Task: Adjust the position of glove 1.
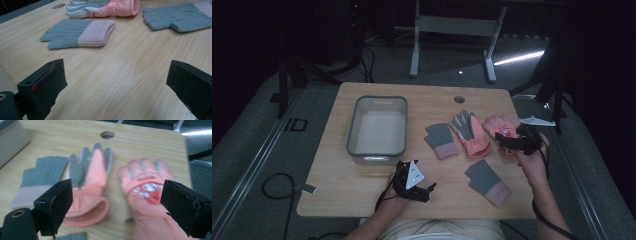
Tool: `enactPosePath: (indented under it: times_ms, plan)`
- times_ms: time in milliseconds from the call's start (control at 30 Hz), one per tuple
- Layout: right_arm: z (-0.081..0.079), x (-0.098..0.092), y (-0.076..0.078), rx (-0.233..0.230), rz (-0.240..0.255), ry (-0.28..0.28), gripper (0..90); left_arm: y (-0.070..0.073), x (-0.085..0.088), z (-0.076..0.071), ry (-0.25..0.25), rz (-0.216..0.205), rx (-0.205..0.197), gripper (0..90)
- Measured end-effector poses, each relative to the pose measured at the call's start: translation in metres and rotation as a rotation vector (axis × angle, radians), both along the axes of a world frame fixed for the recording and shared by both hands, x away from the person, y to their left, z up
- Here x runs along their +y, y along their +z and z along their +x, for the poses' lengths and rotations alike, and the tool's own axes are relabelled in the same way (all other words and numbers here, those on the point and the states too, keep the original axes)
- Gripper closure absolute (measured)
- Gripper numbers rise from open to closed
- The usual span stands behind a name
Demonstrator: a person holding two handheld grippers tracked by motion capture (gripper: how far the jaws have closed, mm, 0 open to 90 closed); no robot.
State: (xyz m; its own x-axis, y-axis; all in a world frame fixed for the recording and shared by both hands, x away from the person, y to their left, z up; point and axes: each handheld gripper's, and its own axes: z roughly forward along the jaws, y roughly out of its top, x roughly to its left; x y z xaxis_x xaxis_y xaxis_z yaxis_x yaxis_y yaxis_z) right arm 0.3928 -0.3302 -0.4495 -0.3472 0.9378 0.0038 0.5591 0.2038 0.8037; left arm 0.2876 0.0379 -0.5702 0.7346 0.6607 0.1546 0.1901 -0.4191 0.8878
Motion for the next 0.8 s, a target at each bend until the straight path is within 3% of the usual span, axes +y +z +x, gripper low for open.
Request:
enactPosePath:
  times_ms: [200, 333, 600, 800]
  plan:
    - [0.015, 0.024, -0.003, 0.025, 0.025, 0.073, 17.5, 0.0, -0.001, -0.001, 0.003, 0.014, -0.012, 2.0]
    - [0.024, 0.045, -0.009, 0.031, 0.003, 0.141, 20.8, 0.0, 0.0, 0.0, 0.003, 0.003, -0.004, 2.0]
    - [0.032, 0.08, -0.017, 0.002, 0.02, 0.257, 37.4, 0.0, 0.0, 0.0, 0.001, 0.003, -0.003, 2.0]
    - [0.042, 0.103, -0.029, 0.046, 0.002, 0.324, 41.4, 0.0, 0.001, 0.0, -0.001, -0.004, 0.003, 2.0]
